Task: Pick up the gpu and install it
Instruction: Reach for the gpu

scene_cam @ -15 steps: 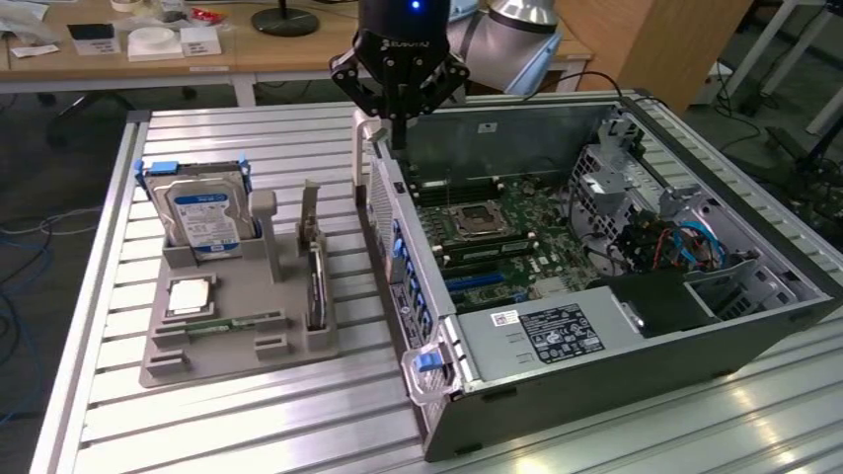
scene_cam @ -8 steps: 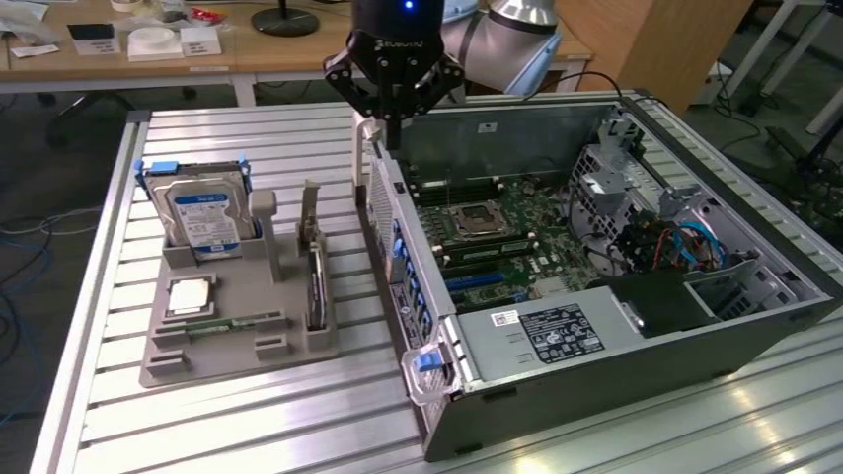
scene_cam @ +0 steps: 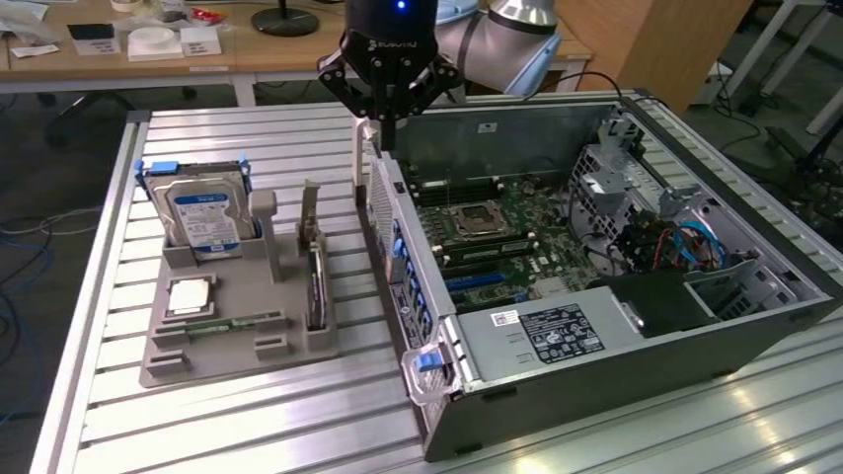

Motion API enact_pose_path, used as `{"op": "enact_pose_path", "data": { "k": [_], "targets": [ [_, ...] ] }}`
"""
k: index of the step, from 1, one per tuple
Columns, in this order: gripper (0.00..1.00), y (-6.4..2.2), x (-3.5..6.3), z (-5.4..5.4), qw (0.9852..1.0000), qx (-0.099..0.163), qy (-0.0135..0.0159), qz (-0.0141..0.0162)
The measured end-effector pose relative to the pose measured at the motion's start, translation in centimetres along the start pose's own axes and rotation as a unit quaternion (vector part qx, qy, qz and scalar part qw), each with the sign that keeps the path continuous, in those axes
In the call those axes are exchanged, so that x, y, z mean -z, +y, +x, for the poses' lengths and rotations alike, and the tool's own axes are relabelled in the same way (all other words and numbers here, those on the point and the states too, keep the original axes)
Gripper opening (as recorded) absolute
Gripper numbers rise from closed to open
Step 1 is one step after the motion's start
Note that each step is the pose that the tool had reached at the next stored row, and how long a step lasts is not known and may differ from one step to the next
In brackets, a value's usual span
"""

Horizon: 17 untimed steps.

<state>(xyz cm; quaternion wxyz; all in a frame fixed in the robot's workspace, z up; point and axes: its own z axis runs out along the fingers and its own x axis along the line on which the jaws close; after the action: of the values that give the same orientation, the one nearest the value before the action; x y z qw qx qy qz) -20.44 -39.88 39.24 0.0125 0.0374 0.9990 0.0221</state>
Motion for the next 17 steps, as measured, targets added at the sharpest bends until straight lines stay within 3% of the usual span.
{"op": "enact_pose_path", "data": {
  "k": [9,17],
  "targets": [
    [0.11,0.00,0.00,0.03,1.0000,0.000,0.0000,0.0000],
    [0.11,-0.05,0.02,0.70,1.0000,0.000,0.0000,0.0000]
  ]
}}
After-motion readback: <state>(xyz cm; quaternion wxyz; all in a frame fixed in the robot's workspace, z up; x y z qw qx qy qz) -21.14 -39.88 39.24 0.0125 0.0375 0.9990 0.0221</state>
